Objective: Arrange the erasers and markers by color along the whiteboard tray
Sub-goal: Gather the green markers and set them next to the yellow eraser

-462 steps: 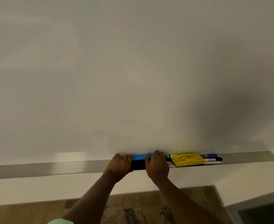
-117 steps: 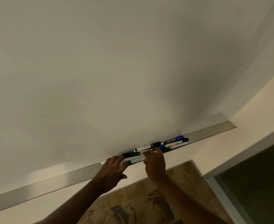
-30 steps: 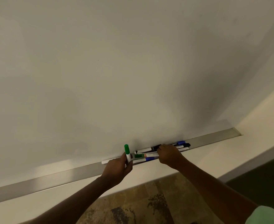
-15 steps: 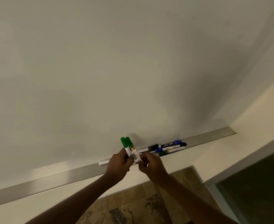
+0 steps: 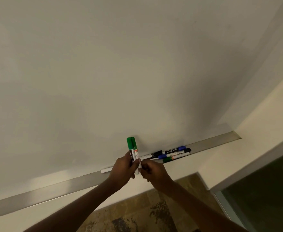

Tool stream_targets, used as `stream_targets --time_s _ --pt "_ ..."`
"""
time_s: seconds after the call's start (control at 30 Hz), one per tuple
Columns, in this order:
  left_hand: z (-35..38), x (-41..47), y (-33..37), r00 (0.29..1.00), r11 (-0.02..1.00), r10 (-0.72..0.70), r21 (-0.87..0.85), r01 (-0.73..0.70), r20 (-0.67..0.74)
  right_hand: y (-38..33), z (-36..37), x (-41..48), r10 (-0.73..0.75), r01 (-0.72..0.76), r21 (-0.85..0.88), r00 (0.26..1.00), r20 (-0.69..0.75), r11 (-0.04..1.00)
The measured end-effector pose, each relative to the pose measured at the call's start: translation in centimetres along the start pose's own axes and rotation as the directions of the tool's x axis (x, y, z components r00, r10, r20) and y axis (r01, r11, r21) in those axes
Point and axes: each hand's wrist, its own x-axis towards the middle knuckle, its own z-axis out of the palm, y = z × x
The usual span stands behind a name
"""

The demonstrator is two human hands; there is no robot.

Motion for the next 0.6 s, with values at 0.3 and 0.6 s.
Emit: stream_targets --time_s 0.3,0.6 --pt "-0.3 0.5 0.8 0.998 0.990 0.013 0.142 -0.022 0.061 5.6 -9.5 1.6 0.142 -0.271 -0.466 0.946 -0.293 0.843" --pt "-0.7 0.5 0.9 0.998 0.986 -0.018 0.164 0.007 0.061 9.7 -15.0 1.2 0.393 -0.469 -0.794 0.862 -0.319 0.385"
